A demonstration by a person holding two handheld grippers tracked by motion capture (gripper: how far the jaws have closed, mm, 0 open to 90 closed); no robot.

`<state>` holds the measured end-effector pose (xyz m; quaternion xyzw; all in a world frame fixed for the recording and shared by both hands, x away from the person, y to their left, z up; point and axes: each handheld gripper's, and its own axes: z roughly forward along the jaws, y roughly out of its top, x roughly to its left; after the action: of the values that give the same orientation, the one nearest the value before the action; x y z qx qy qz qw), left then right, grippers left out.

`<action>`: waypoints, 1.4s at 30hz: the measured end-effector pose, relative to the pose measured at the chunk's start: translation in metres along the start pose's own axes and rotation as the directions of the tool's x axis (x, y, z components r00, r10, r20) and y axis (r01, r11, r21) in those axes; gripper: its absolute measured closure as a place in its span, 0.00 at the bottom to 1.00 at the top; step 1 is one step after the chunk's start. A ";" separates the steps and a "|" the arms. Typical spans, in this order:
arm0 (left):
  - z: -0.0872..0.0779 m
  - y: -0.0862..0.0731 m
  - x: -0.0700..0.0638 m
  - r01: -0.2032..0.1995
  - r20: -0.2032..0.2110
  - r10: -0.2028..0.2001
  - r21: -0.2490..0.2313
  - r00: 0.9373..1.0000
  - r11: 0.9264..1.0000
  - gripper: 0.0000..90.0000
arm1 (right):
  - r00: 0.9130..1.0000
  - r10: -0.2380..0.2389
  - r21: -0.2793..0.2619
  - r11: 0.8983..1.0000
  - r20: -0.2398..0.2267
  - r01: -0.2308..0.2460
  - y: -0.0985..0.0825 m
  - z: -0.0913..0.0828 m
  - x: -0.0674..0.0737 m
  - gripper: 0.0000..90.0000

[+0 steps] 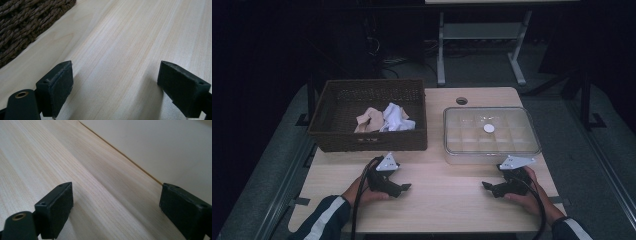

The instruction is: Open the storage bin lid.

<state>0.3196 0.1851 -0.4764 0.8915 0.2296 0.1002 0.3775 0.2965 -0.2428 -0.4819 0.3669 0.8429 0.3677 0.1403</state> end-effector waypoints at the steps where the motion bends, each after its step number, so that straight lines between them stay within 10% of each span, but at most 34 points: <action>1: 0.000 0.000 0.000 -0.001 0.005 0.001 -0.002 1.000 1.000 0.14 | 1.000 -0.002 0.000 1.000 -0.001 0.002 0.000 0.000 0.000 0.13; 31: 0.000 0.000 -0.002 0.029 -0.029 -0.029 0.000 0.999 1.000 0.14 | 0.992 -0.081 0.044 0.995 -0.096 0.085 0.016 -0.002 0.006 0.25; 38: 0.007 0.016 -0.007 0.055 0.006 -0.056 0.015 0.998 0.998 0.16 | 0.988 -0.105 -0.063 0.993 -0.109 0.099 0.032 -0.032 0.010 0.29; 42: 0.010 0.036 -0.014 0.065 0.036 -0.063 -0.059 0.997 0.996 0.21 | 0.992 -0.106 -0.124 0.988 -0.070 0.097 0.041 -0.054 0.004 0.29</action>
<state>0.3230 0.1503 -0.4575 0.8734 0.2483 0.0800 0.4111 0.2879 -0.2484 -0.4148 0.3002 0.8415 0.4239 0.1484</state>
